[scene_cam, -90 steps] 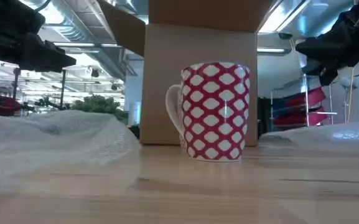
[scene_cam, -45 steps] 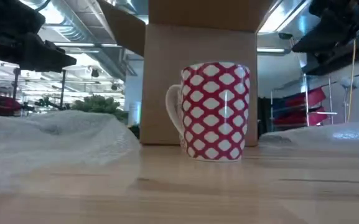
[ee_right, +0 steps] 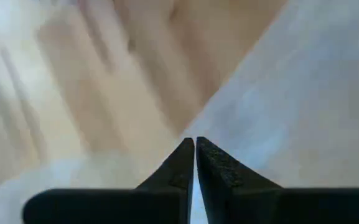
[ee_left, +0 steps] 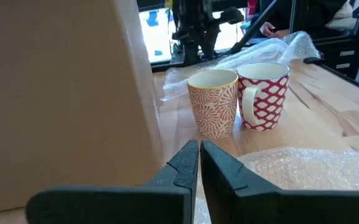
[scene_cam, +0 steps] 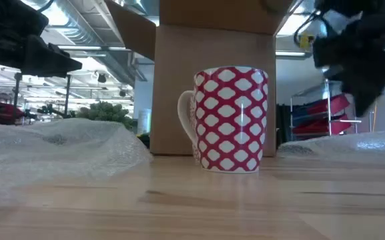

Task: Wrap mug
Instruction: Wrap the red mug with transparent bubble wrap

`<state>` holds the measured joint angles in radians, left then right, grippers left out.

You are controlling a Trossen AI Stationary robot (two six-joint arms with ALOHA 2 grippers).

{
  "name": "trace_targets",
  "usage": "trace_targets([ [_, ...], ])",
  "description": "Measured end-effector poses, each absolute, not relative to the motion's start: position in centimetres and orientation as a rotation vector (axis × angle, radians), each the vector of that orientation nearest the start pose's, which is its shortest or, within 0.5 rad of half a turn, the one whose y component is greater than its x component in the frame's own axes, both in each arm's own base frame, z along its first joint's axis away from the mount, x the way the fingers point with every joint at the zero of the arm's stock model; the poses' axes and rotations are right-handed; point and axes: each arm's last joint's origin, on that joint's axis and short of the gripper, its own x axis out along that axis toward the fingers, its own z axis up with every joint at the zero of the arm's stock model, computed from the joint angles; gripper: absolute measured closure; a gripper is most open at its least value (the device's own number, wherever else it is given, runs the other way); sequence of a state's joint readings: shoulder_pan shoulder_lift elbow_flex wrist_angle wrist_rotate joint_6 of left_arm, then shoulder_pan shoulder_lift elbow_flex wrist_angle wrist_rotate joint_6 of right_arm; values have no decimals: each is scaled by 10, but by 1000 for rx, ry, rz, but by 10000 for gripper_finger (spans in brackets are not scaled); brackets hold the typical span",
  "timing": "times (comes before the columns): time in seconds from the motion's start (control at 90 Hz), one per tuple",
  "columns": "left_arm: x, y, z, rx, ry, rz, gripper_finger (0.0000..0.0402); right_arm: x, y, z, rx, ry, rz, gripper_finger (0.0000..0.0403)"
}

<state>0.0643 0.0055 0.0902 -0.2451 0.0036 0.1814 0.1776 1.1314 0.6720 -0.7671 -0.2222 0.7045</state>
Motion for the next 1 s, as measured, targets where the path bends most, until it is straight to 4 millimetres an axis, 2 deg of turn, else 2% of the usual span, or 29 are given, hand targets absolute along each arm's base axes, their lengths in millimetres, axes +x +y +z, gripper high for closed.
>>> trace_targets([
  [0.111, 90, 6, 170, 175, 165, 52, 400, 187, 54, 199, 760, 1328, 61, 347],
  [0.2, 90, 6, 170, 177, 165, 62, 400, 189, 71, 203, 754, 1293, 190, 306],
  [0.267, 90, 6, 170, 176, 165, 64, 400, 189, 83, 206, 736, 1266, 222, 272],
  [0.389, 90, 6, 170, 168, 165, 65, 400, 185, 107, 203, 570, 1167, 183, 217],
  [0.5, 90, 6, 170, 152, 164, 69, 400, 178, 135, 194, 423, 1132, 193, 192],
  [0.6, 90, 6, 170, 149, 163, 70, 400, 173, 158, 180, 356, 1168, 220, 190],
  [0.689, 90, 6, 170, 146, 164, 71, 400, 174, 171, 168, 303, 1220, 168, 198],
  [0.833, 90, 6, 170, 147, 163, 72, 400, 187, 181, 150, 174, 1280, -16, 223],
  [1.0, 90, 6, 170, 145, 163, 71, 400, 207, 196, 127, 143, 1354, -64, 276],
])
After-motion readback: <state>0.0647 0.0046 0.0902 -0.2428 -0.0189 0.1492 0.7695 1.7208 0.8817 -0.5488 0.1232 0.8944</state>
